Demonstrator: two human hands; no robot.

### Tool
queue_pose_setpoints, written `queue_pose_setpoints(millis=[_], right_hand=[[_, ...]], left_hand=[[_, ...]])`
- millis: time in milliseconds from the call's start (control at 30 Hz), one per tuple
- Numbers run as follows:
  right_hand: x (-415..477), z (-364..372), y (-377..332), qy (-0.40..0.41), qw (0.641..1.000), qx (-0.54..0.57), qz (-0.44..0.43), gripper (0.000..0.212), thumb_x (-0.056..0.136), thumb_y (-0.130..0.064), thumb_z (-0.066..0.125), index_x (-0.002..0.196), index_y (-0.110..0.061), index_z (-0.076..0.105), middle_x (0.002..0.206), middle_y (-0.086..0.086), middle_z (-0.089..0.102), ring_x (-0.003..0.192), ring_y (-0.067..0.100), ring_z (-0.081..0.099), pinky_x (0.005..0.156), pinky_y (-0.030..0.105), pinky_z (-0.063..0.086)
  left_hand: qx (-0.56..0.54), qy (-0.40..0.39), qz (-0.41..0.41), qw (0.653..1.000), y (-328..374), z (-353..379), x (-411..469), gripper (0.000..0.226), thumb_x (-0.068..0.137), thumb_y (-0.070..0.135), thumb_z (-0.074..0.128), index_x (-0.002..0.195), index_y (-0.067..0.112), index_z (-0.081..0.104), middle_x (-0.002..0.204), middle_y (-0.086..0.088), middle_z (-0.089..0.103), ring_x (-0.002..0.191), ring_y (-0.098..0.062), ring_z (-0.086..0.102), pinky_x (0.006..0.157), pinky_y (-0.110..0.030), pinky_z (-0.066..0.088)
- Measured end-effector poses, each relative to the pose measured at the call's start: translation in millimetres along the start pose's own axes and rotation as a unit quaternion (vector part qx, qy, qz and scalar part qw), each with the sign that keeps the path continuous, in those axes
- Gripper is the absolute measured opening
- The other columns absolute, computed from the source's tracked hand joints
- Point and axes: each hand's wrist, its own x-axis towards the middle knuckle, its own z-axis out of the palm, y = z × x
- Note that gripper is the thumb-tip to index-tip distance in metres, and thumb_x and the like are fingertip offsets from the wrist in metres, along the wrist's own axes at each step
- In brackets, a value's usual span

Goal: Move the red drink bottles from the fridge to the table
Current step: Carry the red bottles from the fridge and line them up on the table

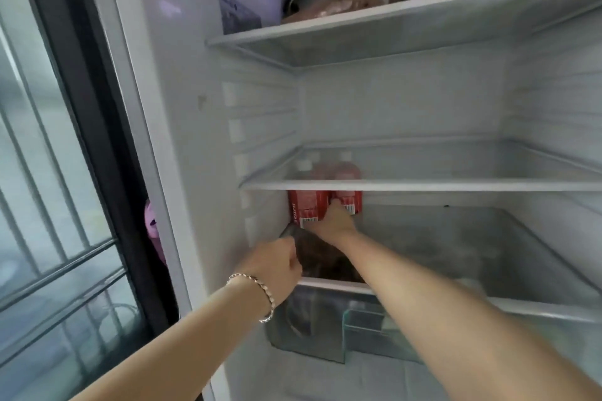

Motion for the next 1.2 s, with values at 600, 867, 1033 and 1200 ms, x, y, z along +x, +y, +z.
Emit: queue_pose_setpoints(millis=[600,867,1033,1200], right_hand=[[-87,7,3,0.046,0.997,0.039,-0.049,0.093,0.048,-0.038,0.089,0.125,-0.032,0.039,0.112,-0.011,0.059,0.1,0.009,0.062,0.085,0.027,0.054],[-117,13,-3,0.015,0.993,0.015,-0.114,0.087,0.048,-0.038,0.088,0.12,-0.037,0.039,0.112,-0.015,0.057,0.1,0.005,0.059,0.089,0.032,0.054],[-74,-36,4,-0.207,0.974,-0.035,-0.091,0.089,0.069,-0.003,0.076,0.141,-0.03,0.032,0.137,-0.009,0.05,0.127,0.01,0.047,0.108,0.031,0.037],[-9,-40,19,0.005,0.997,0.021,0.07,0.045,0.072,-0.023,0.081,0.109,-0.019,0.056,0.105,0.004,0.066,0.097,0.019,0.064,0.088,0.035,0.053]], left_hand=[[-0.103,0.24,0.172,0.95,-17,-17,-10,0.056,0.086,0.037,0.058,0.131,0.009,0.042,0.117,-0.011,0.057,0.08,-0.021,0.065,0.06,-0.021,0.049],[-0.038,0.231,0.179,0.956,8,-42,4,0.026,0.09,0.048,0.045,0.096,0.025,0.056,0.091,0.01,0.05,0.087,-0.016,0.056,0.069,-0.028,0.046],[-0.024,0.213,0.168,0.962,7,-44,16,0.026,0.096,0.038,0.041,0.081,0.019,0.05,0.085,0.007,0.046,0.077,-0.019,0.056,0.07,-0.033,0.05],[-0.074,0.23,0.157,0.958,2,-39,14,0.032,0.094,0.037,0.046,0.065,0.029,0.035,0.073,0.011,0.044,0.064,-0.007,0.048,0.054,-0.021,0.04]])
